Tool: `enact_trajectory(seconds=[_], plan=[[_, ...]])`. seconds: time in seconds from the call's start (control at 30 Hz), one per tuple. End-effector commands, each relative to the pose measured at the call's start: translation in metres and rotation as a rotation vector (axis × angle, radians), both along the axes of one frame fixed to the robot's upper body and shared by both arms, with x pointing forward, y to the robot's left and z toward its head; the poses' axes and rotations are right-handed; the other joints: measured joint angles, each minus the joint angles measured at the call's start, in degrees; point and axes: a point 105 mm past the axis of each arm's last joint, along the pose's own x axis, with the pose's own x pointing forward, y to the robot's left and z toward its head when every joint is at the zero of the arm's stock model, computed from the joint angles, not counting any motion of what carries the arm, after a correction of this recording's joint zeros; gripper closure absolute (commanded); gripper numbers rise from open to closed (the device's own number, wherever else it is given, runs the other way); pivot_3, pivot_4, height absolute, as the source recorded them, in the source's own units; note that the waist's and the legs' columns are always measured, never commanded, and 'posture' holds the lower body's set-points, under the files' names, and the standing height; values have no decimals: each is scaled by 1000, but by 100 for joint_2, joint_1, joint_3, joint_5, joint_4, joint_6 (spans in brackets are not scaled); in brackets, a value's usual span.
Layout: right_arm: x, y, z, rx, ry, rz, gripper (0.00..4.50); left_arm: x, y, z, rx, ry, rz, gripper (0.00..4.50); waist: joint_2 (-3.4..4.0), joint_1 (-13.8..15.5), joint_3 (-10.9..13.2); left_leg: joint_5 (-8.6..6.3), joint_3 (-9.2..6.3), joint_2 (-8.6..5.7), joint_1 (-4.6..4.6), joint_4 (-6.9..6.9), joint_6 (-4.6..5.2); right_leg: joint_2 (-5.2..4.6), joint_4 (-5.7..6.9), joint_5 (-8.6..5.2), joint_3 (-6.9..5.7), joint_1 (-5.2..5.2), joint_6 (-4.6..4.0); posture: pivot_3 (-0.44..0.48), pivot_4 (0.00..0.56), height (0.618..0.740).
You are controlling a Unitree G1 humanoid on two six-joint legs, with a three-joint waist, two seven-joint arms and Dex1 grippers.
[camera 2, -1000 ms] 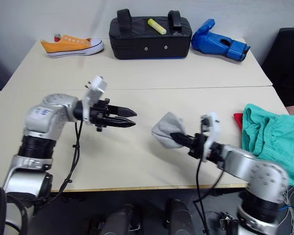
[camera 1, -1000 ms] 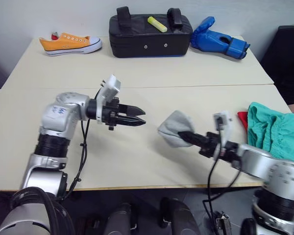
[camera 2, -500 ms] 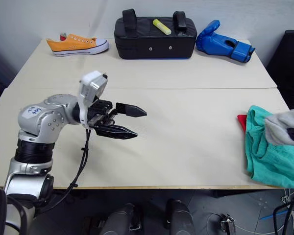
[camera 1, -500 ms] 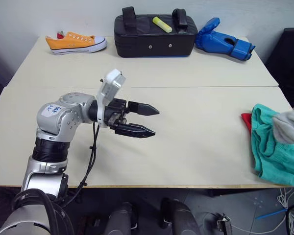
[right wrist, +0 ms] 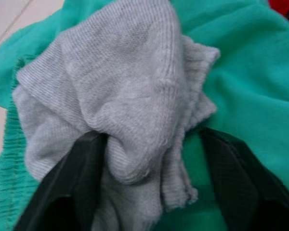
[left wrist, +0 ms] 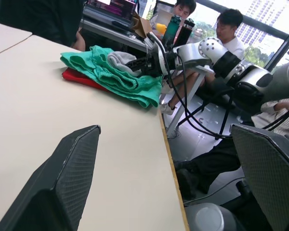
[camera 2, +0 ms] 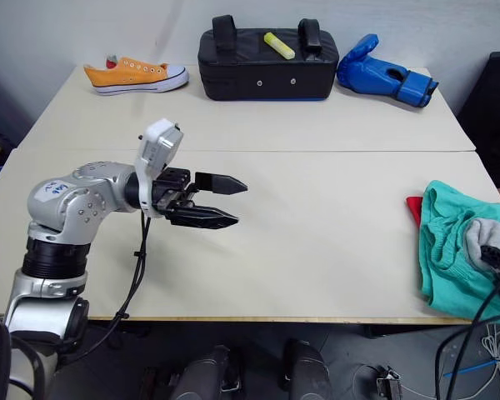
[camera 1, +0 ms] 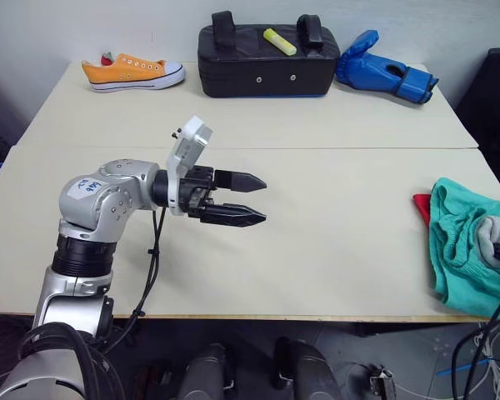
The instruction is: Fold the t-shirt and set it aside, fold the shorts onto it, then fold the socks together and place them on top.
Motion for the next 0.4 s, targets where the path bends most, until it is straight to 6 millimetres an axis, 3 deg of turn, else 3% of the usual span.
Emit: enact_trajectory(seconds=[0.03,0.13,0.27,0.4], plan=[[-20,-7,45,-226,-17,120,58,-8,17,12,-55,38,-19,0,20,14,-1,0,0,-1,0,0,0,-1,-1,-1,0,0,1,0,150,740],[-44,-6,71,-497,78,308,58,-12,30,19,-73,53,-9,0,24,49,0,-1,0,-2,1,-2,0,1,-1,-6,0,-1,7,0,150,740],[-72,-12,105,-658,98,463,58,-6,43,30,-111,39,49,0,8,60,1,-13,-4,1,5,-2,-18,8,-10,-8,-2,6,12,0,150,740],[-89,-16,120,-809,151,572,58,-5,46,32,-80,-8,53,0,2,88,4,-16,-6,1,3,-2,-22,6,-14,-7,-3,5,11,0,150,740]])
